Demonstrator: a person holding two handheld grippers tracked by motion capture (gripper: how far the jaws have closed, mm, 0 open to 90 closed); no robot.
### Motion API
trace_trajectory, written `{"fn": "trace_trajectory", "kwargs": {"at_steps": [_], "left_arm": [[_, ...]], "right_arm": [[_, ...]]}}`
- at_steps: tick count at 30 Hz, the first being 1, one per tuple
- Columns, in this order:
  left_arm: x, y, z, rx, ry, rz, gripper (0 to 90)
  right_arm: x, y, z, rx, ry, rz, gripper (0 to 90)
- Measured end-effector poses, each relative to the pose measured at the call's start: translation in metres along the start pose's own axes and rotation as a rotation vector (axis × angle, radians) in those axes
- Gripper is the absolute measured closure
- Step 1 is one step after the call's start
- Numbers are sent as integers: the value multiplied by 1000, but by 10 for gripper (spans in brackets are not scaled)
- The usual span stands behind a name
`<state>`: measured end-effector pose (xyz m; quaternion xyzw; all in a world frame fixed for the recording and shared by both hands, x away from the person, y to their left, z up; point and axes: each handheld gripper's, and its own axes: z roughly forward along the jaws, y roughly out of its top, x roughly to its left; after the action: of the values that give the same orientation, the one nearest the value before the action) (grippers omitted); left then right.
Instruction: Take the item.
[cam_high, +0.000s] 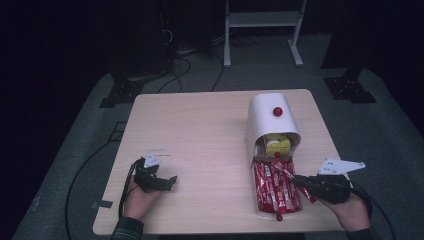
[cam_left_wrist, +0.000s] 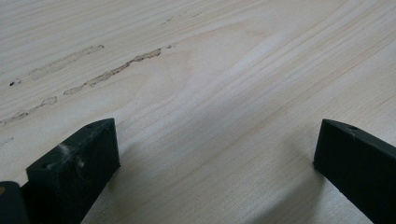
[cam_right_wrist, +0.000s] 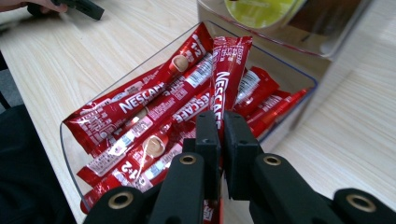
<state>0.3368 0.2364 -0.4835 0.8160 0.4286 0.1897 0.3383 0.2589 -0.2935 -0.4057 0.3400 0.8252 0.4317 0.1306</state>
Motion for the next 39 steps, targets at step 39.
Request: {"fn": "trace_trajectory", "kwargs": {"at_steps": [39], "left_arm": [[-1,0,0,1,0,-2,0]], "right_arm": [[-38,-24,-31,-29,-129,95,851]]}}
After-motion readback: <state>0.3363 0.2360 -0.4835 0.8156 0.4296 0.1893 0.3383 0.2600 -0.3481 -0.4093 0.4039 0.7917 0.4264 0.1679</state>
